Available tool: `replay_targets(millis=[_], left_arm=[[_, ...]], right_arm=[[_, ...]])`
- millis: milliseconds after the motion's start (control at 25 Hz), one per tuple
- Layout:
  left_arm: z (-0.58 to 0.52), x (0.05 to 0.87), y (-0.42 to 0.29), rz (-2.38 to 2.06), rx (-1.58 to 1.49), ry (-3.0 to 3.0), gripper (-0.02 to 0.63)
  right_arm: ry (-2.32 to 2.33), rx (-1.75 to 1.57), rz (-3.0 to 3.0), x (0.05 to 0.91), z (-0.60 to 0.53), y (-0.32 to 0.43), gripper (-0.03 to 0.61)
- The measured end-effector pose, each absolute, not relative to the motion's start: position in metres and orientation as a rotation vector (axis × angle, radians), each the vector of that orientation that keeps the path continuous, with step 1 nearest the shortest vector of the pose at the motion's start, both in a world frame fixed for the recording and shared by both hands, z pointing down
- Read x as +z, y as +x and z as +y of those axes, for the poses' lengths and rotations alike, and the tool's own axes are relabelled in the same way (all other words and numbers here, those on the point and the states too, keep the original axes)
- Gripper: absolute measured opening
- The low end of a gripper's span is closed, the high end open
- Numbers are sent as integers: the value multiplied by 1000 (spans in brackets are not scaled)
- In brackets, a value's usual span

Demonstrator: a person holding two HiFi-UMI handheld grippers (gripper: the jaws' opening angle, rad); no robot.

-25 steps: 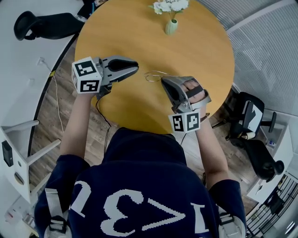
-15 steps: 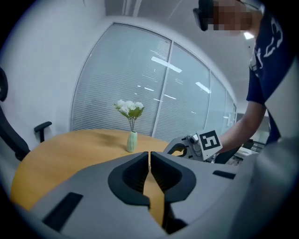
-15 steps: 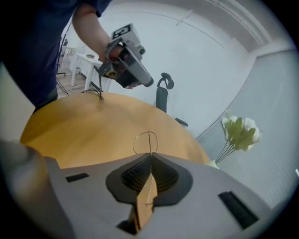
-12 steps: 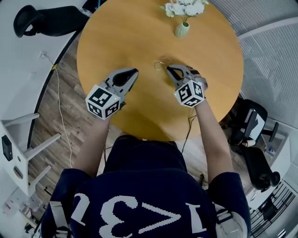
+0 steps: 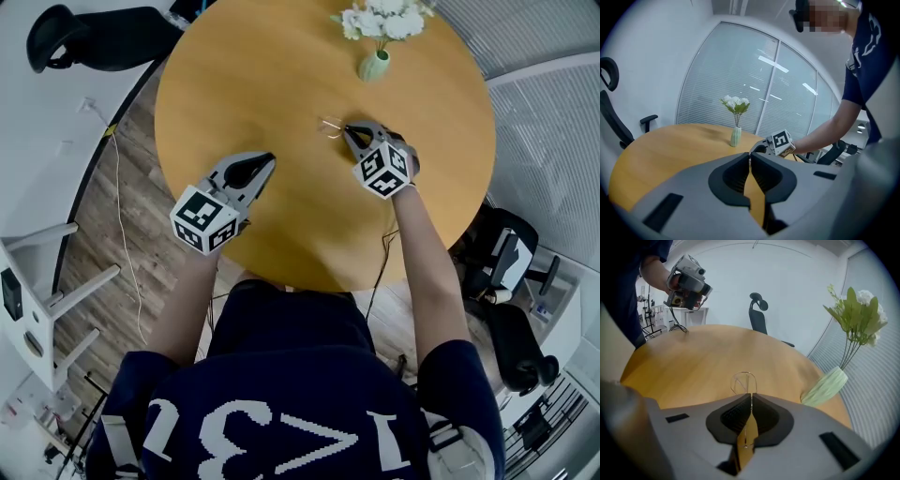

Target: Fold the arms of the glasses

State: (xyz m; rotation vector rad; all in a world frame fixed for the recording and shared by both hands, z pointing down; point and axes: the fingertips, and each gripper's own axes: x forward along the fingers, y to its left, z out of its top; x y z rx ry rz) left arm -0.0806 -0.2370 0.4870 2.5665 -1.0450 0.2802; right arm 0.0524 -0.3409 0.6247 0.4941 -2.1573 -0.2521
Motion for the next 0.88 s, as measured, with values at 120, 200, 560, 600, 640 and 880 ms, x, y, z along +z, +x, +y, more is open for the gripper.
replay_targets(millis=[120,200,560,600,640,880], left_arm=[[-237,487,-81,-1059,285,2562,26],[-238,486,-82,-1075,283,2562,26],[-253,461,-87,-1208,247,2601,26],[-255,456,-87,-1222,241,2612,26],[-257,450,-86,-1237,234,2624,26],[-261,412,-86,-1332,179,2679,26]], right_arm=[[496,-238,-2155,628,-343,51,31],[527,-232,-2177,621,-343,51,31],[957,-130,-2409,507,-331,72,29],[1023,-111,-2438,489,-328,77,29],[1086,-97,-2463,472,-324,83,29],[1406,-64,-2580,387,-293,119,28]])
